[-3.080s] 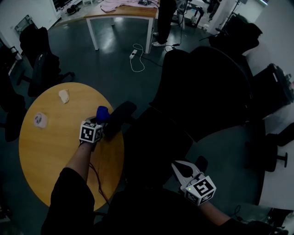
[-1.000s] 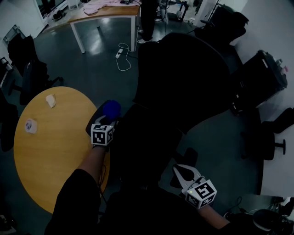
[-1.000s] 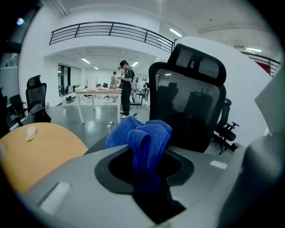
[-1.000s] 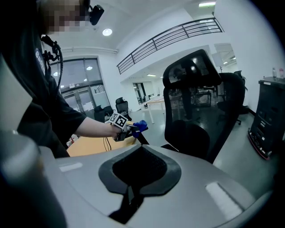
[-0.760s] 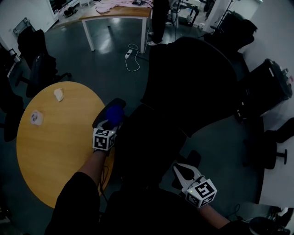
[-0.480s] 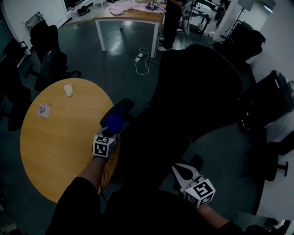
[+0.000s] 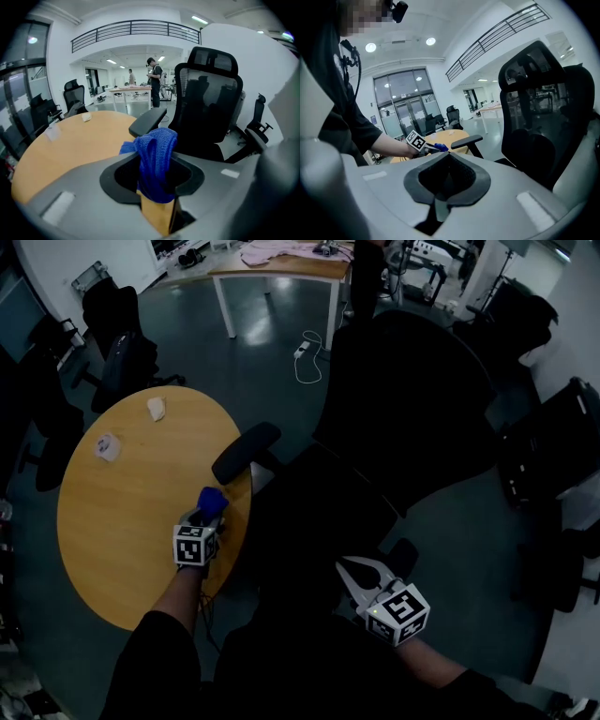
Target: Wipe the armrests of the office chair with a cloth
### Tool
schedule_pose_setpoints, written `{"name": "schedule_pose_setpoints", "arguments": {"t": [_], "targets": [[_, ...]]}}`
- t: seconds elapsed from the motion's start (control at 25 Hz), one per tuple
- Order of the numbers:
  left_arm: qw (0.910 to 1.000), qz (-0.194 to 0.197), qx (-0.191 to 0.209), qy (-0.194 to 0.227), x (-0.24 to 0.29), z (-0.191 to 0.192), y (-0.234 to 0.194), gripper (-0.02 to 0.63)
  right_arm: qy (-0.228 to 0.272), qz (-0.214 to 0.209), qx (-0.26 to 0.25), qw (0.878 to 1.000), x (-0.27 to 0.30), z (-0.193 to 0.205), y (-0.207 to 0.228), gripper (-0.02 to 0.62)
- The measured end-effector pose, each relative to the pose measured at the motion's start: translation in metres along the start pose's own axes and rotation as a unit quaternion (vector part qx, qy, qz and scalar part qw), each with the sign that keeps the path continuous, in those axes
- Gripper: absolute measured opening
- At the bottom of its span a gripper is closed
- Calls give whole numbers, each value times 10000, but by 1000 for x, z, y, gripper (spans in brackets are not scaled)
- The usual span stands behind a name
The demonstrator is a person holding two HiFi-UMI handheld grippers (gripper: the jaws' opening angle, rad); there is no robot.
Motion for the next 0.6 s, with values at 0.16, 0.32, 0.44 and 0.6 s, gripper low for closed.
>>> {"name": "schedule_pose_setpoints", "arguments": {"t": [0.16,0.32,0.44,0.6], "targets": [[9994,-261,-207,56,-36,16,10,155,50,-236,196,9995,-3,11,-4,5],[9993,-244,-157,234,-69,17,27,155,128,-350,223,9991,-14,10,-18,5],[9989,5,75,463,-86,7,44,155,302,-236,97,9992,-25,6,-26,5],[9936,505,533,861,-98,-21,66,155,521,183,67,9985,-42,8,-38,5]]}}
Point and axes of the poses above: the fingertips, and each gripper's own axes: x forward along the fingers, y to its right, z out of its underside, the point moved 7 cm from there along -x, backward along the fingers, and after that the axes turned 9 degrees about z, right-handed, at the moved point
